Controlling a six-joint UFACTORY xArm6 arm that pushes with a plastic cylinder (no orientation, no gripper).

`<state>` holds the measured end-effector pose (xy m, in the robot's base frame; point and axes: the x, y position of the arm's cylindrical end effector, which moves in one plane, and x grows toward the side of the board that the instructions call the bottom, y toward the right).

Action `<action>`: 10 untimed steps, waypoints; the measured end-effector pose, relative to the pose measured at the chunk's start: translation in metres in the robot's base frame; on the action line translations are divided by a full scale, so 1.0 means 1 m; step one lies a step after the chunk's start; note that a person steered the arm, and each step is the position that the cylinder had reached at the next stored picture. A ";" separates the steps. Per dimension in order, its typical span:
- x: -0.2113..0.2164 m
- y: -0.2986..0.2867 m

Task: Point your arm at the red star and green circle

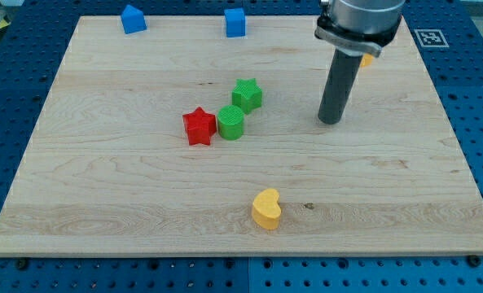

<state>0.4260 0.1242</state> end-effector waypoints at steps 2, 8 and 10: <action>-0.001 0.000; 0.065 -0.101; 0.050 -0.160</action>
<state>0.4760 -0.0356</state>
